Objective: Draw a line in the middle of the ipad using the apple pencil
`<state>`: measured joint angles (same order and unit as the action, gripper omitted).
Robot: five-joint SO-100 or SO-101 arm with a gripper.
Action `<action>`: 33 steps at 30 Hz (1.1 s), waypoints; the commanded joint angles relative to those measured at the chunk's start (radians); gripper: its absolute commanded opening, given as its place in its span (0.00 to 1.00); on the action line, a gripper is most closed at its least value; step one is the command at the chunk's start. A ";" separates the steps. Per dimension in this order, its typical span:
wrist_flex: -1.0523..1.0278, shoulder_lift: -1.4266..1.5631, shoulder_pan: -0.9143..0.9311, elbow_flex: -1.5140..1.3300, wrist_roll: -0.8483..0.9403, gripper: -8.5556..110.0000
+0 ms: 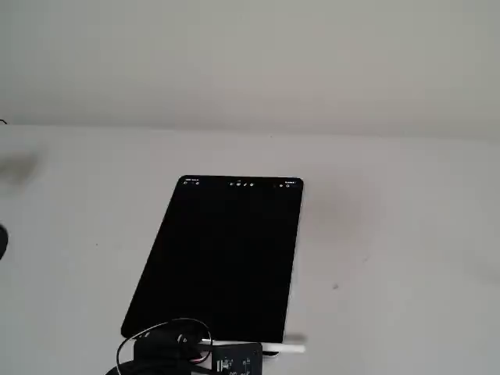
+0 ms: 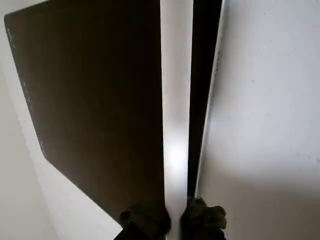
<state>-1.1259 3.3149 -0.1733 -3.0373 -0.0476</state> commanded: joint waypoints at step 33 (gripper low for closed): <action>0.104 0.011 -0.074 -0.021 0.127 0.07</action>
<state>-1.1014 3.3149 -0.2010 -3.0557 -0.0399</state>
